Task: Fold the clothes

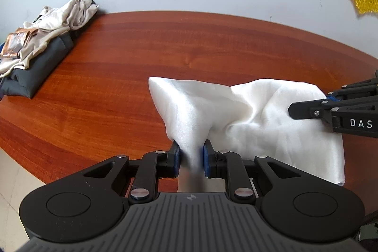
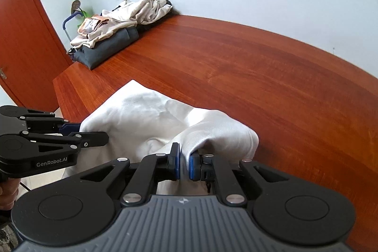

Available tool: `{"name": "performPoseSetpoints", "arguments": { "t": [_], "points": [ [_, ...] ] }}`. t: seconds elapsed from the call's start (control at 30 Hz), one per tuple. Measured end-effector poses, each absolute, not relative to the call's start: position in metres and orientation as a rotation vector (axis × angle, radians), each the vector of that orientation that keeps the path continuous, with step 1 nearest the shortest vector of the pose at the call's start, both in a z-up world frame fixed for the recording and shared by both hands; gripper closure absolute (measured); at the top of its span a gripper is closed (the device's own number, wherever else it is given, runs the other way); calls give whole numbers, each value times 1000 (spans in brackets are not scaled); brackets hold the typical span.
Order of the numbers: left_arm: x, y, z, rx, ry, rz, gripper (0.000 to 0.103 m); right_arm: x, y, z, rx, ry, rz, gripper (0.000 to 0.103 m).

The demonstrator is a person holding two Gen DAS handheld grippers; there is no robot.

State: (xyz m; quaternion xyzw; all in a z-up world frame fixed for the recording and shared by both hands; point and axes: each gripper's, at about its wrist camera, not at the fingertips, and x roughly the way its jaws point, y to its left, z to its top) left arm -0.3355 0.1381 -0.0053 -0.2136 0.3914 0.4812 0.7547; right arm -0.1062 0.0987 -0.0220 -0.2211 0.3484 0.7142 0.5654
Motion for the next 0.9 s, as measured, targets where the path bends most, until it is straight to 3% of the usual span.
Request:
{"name": "performPoseSetpoints", "arguments": {
  "t": [0.9],
  "points": [
    [-416, 159, -62, -720, 797, 1192, 76, -181, 146, -12, -606, 756, 1893, 94]
  ]
}}
